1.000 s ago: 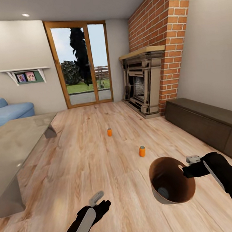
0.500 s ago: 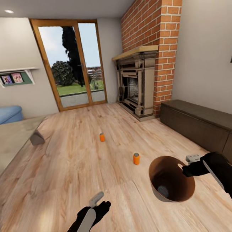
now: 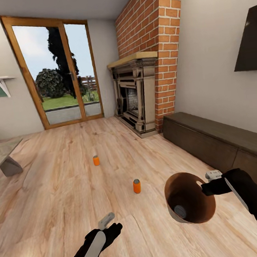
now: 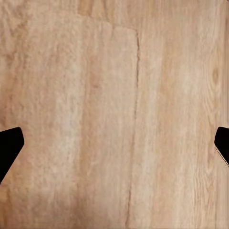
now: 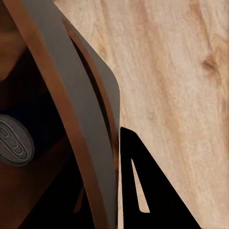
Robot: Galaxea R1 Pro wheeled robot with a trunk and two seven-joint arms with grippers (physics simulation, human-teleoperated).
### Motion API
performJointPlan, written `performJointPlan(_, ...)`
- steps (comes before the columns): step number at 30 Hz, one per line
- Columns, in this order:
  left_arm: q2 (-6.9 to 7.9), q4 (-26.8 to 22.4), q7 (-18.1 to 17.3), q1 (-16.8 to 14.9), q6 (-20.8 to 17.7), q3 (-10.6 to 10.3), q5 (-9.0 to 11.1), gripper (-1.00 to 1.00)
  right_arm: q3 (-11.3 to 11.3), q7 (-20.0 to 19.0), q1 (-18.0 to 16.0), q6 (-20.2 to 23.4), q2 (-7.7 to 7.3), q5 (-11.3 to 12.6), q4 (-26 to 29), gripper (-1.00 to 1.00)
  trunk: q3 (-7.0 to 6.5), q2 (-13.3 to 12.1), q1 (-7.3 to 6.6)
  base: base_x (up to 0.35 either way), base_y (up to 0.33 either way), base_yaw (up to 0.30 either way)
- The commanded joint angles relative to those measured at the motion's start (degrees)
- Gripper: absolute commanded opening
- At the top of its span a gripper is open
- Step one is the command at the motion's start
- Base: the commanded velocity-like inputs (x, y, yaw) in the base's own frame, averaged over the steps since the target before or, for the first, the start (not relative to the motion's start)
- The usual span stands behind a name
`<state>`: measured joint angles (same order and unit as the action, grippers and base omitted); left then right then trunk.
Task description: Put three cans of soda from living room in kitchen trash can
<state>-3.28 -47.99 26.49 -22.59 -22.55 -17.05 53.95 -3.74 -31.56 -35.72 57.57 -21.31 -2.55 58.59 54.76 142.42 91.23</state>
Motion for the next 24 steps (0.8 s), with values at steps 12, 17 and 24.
performJointPlan(12, 2.69, -11.8, 0.6, 5.0, -8.2, 0.7, 0.0, 1.00, -0.1, 4.3, 0.0, 0.3, 0.18, 1.2, 0.0, -1.00, -0.01, 0.0, -0.01, 0.341, -0.003, -0.002)
performJointPlan(17, 2.49, -9.6, 0.6, 4.4, -7.1, 0.6, -0.1, 1.00, 0.0, 4.4, 0.0, 0.3, 0.14, 1.2, 0.0, -1.00, -0.01, 0.0, -0.01, 0.342, -0.007, 0.000)
performJointPlan(24, 1.89, -9.2, 2.7, 4.3, -6.7, 0.2, -1.8, 1.00, -0.4, 4.5, 0.0, 0.3, 0.25, 1.1, -0.4, -1.00, -0.01, 0.0, -0.01, 0.342, -0.096, 0.000)
